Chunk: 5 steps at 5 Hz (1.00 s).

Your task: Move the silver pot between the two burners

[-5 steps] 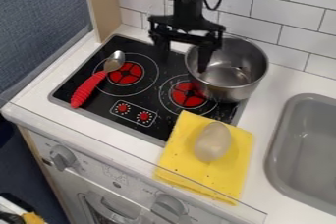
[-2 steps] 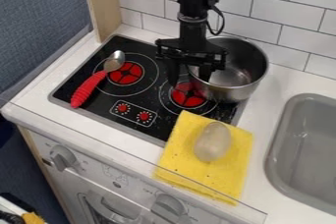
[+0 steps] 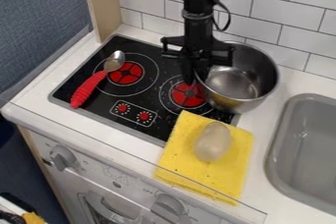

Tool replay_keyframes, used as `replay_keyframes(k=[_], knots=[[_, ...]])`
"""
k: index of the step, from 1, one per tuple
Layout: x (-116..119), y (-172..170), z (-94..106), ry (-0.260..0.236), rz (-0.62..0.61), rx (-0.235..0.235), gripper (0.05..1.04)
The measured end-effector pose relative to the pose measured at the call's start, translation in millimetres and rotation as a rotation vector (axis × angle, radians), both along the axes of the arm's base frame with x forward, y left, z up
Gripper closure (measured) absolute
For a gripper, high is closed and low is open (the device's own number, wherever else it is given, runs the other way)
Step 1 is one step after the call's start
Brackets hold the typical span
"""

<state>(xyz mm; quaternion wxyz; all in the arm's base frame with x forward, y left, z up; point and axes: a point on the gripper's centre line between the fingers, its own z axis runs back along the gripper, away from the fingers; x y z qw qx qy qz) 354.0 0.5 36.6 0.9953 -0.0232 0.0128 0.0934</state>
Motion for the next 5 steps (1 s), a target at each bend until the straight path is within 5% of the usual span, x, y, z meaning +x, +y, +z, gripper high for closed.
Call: replay_keyframes(k=[1, 3, 5], knots=[[5.8, 13.6, 9.3, -0.017, -0.020, -0.002, 1.004], [14.1, 76.9, 32.2, -0.073, 0.046, 0.041, 1.006], [14.7, 116.7, 21.4, -0.042, 0.104, 0.077, 1.006]])
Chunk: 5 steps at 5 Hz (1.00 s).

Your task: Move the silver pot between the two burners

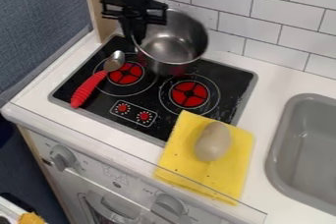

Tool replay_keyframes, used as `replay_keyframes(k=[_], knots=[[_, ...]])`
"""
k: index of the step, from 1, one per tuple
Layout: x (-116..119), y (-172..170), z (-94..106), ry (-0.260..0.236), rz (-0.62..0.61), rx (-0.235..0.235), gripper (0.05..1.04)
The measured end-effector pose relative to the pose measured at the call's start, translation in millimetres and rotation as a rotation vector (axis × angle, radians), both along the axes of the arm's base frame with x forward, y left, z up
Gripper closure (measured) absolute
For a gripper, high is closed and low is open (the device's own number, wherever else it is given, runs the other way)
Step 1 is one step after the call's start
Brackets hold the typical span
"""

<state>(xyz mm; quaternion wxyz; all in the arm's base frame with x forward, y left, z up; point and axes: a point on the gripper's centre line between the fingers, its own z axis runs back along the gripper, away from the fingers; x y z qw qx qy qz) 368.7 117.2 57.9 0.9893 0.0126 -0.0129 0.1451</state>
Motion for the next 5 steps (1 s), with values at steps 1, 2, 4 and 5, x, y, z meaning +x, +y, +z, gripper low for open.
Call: replay_keyframes(k=[1, 2, 4, 5], knots=[[0.5, 9.2, -6.8, 0.020, 0.007, 0.012, 1.006], [-2.4, 17.6, -13.0, 0.038, 0.022, 0.008, 1.006], [-0.3, 17.8, -15.5, 0.037, 0.001, 0.006, 0.797], [-0.7, 16.0, -17.5, 0.030, -0.010, 0.010, 0.512]])
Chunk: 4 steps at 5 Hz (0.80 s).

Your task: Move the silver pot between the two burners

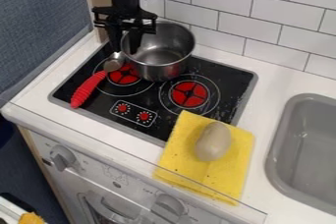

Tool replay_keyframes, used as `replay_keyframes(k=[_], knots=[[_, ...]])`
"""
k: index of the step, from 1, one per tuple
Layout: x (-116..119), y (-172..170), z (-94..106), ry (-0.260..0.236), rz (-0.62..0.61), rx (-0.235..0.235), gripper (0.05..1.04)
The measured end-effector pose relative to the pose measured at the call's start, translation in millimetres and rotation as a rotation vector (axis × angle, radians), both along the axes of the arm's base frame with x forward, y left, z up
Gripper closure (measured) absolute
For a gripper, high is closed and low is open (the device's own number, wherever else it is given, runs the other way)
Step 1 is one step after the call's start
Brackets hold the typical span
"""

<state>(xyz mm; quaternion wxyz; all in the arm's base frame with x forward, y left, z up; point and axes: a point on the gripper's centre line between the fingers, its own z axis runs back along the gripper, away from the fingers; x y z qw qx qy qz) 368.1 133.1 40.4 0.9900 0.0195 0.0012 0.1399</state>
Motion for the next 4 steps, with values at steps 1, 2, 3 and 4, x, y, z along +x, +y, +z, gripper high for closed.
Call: replay_keyframes(k=[1, 2, 3, 4], knots=[[0.7, 0.9, 24.7, -0.064, -0.034, 0.032, 0.220], [-6.2, -1.7, 45.6, -0.110, -0.066, 0.053, 0.067], [-17.3, -10.6, 44.5, -0.099, -0.100, 0.047, 0.073], [-16.7, -11.6, 44.0, -0.099, -0.102, 0.047, 0.077]])
